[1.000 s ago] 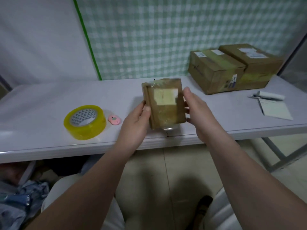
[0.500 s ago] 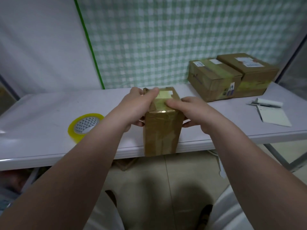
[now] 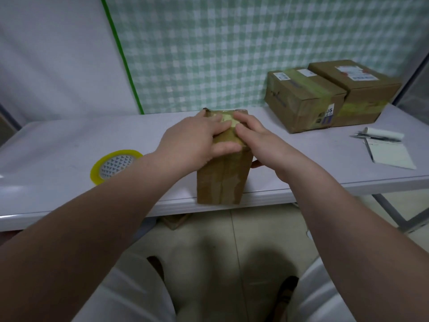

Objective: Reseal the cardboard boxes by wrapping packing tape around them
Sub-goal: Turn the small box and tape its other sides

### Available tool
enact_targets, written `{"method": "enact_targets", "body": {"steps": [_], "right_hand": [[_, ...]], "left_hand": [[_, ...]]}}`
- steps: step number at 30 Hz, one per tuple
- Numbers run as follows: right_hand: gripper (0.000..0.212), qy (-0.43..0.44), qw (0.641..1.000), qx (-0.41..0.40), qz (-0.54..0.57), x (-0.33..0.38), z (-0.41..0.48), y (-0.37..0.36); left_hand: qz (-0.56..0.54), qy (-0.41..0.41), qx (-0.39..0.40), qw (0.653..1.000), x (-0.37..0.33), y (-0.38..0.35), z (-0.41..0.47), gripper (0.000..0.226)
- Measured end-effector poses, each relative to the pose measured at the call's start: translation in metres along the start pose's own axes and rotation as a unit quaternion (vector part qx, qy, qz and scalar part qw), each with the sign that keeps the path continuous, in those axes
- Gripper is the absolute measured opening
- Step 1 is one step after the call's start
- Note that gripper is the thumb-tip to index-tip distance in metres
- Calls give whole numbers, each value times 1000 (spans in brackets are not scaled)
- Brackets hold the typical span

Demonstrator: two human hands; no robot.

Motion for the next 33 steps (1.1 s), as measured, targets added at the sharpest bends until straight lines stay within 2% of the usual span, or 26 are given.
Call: {"method": "enact_targets", "body": {"steps": [5,11,15,19,21,24,26,27,28,30,31,32,33], "right_hand": [[41,0,1000,-7,17,-1,0,-2],[44,-2,1000,-13,11,-1,-1,-2],[46,-1,1000,-10,21,-2,-2,-3],[49,9,1000,-13,21,0,-3,-4],[52,26,999,-32,2,3,-5,-1],[60,50,998,-46,-10,8,-9,2],[66,46,998,-22,21,7,-12,-1],[71,39,998,-5,44,5,-12,-2],[76,29,997,13,64,2,-12,-3],[90,15,995,37,94,-1,-12,-4],[96,14,993,41,110,-2,-12,-5],[101,19,991,38,127,-1,-11,-6],[102,32,989,24,141,2,-11,-5]], "left_hand": [[143,-30,-13,989,-6,-8,-5,70],[144,6,-62,988,-10,6,-5,75],[134,-60,-91,985,-19,-7,-3,64],[124,-79,-100,984,-18,-8,-6,63],[74,-77,-114,988,-13,0,-11,60],[-82,-40,-108,990,4,6,-13,55],[-166,6,-65,984,17,-3,-9,47],[-213,41,-24,976,23,-9,-7,50],[-279,79,26,957,28,-18,-6,61],[-432,167,102,881,36,-33,-8,79],[-481,194,121,846,40,-38,-8,71],[-500,194,123,835,39,-36,-8,59],[-504,181,105,838,39,-31,-7,49]]}}
Point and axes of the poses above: each hand's wrist, its own z-axis towards the middle knuckle, its own y-axis out of the back of the hand, x = y × z, the point moved 9 cm from there along z, towards the middle knuckle, and after that the axes turned 3 degrees about y, right-handed, at the moved point
